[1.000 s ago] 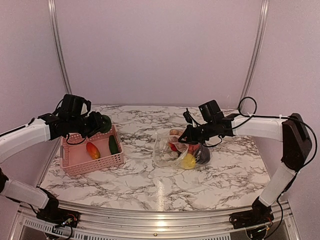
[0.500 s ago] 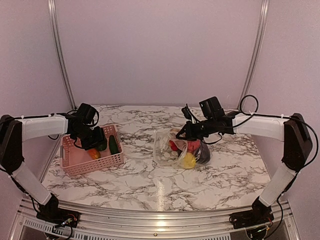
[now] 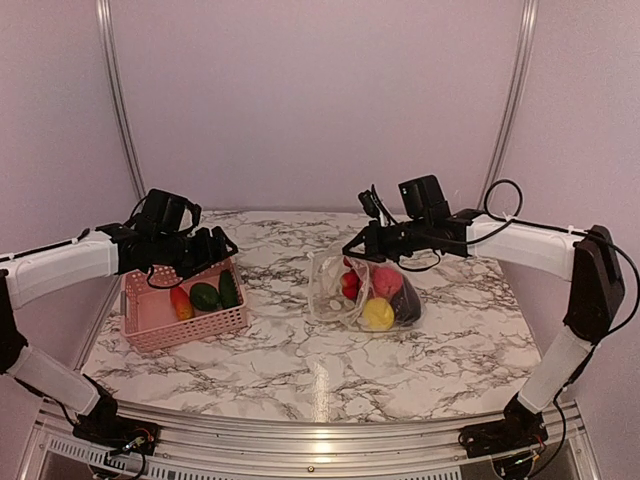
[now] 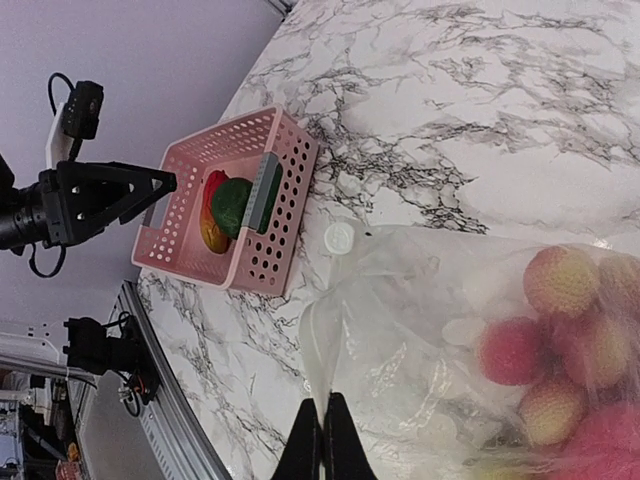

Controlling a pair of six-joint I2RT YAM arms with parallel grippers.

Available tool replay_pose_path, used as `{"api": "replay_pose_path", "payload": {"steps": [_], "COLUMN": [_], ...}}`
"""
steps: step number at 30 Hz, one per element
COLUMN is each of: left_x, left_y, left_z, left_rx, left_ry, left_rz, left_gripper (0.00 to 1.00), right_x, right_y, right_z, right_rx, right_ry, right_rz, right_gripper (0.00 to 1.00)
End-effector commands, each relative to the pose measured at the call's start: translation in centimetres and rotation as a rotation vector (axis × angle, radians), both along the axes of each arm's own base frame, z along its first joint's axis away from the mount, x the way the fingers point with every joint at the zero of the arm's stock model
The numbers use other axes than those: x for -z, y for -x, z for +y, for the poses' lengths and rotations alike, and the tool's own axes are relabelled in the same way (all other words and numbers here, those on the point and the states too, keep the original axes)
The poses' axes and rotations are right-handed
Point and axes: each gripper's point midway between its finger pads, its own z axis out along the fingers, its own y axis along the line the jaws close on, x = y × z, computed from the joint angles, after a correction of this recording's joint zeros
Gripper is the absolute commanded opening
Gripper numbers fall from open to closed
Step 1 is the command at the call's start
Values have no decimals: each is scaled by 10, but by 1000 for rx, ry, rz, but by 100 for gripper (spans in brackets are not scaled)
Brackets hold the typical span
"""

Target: Open the zip-top bag and remove the fake food

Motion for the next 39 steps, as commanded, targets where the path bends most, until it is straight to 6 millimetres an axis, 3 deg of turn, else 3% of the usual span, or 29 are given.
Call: {"api": "replay_pose_path", "payload": {"steps": [1,6,9,14,19,22,27,29,35,39], "left_x": [-50,-64,-55,-55,-50,-46,-69,-58,7,25], "left_y": [18,39,46,60,65,65,69,66,51,29], "left_z": [-74,-136,-167,-208,-220,-223,-221,-216,-215,-214], "left_rx": [206,329,378,447,434,418,390,355,291,217], "left_ry": [176,243,253,245,222,225,193,169,15,-8], "left_rz": [-168,-216,-197,-201,-203,-196,-304,-267,-119,-101], "left_gripper": [83,79,75,68,61,54,48,47,39,38], "right_x": [-46,-68,-73,-48,-17,-13,-9,-10,-18,-18], "right_y": [1,3,3,6,12,12,9,9,4,3], "right_z": [22,34,34,32,29,29,30,30,31,32], "right_rx": [-34,-46,-35,-30,-31,-28,-31,-32,-28,-28], "right_ry": [-90,-132,-146,-128,-97,-90,-76,-78,-78,-77], "right_rz": [-63,-78,-78,-35,12,13,11,7,-12,-11], "right_gripper": [0,0,0,0,0,0,0,0,0,0]}}
